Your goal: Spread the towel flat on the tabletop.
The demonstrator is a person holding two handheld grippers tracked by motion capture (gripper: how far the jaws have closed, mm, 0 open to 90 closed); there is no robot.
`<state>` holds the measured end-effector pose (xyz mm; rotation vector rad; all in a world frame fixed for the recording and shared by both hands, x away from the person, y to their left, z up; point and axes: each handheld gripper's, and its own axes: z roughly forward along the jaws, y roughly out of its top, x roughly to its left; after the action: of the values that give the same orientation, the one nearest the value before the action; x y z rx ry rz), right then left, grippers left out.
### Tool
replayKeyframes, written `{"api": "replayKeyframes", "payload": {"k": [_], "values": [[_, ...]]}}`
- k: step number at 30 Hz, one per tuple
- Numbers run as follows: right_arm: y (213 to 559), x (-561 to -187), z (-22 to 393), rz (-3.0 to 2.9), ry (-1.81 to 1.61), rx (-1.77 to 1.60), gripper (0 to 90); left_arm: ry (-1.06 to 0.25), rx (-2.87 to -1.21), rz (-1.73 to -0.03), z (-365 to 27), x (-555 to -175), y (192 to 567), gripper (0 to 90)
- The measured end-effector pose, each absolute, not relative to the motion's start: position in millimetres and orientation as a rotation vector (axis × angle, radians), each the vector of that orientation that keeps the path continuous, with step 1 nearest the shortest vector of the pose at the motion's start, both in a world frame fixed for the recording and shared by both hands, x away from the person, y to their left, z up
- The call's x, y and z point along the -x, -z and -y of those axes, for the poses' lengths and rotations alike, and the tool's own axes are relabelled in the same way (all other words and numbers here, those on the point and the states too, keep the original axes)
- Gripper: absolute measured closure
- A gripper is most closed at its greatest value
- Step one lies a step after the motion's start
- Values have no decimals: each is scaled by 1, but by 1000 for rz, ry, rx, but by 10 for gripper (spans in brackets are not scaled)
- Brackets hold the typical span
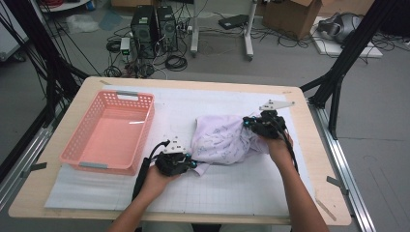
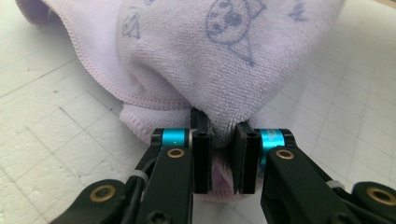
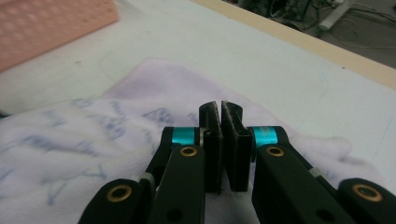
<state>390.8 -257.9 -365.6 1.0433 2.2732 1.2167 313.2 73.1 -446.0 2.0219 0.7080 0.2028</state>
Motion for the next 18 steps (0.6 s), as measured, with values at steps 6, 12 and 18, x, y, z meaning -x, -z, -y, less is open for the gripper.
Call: {"api": "replayKeyframes", "payload": {"k": [6,12,18], "values": [[367,-433,252,-2146,-1119,-1145,876,-190,-1993,-698,-76,-312,444,803],[379,-453,252,-2054,-1038,-1282,876,-199,-1943,-744,-76,-311,441,563],[376,-446,257,-2035,-1080,-1297,776,-239,-1913,-726,-69,-314,432,384]]}}
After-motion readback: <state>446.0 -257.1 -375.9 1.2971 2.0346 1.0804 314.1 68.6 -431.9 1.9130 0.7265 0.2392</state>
